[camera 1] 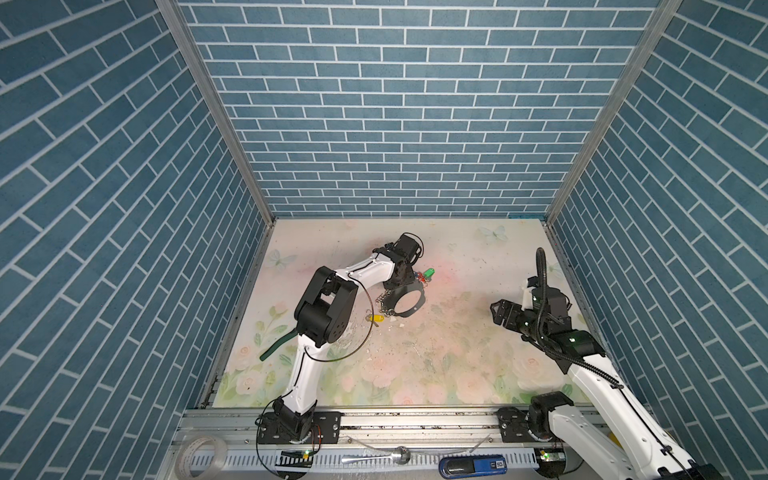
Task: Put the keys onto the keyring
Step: 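Carry the keyring plate toward the center while the right gripper reaches toward it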
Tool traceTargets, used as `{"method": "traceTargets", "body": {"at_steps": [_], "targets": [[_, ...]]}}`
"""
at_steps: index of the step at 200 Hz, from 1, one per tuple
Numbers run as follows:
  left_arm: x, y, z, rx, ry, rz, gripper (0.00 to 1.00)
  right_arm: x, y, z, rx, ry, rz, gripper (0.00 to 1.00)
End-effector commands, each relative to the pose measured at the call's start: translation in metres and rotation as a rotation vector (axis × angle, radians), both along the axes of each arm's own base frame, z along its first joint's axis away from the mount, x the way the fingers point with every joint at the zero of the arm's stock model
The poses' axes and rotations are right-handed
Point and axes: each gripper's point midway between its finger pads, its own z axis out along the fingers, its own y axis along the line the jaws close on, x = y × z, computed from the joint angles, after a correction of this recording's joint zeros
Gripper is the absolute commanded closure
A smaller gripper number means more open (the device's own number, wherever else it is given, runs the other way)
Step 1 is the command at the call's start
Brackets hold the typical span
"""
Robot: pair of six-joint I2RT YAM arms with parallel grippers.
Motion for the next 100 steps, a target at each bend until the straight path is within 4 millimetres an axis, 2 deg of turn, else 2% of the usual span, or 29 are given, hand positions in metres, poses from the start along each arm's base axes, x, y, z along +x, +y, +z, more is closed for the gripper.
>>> {"method": "traceTargets", "body": {"at_steps": [1,32,55,100], "targets": [[0.012,-0.001,0.000,-0.003,-0.012,0.030,0.58,-0.004,-0.001,-0.009,-0.008,0.020,-0.003,0.12],[0.015,-0.005,-0.008,0.001,0.003,0.018,0.62,-0.005,-0.001,-0.010,-0.008,0.022,-0.002,0.12],[0.017,-0.007,-0.011,0.004,0.008,0.006,0.69,-0.006,-0.001,-0.010,-0.006,0.023,-0.003,0.12],[0.017,-0.009,-0.002,0.009,-0.008,-0.016,0.81,-0.007,-0.002,-0.010,-0.005,0.025,-0.004,0.12]]}}
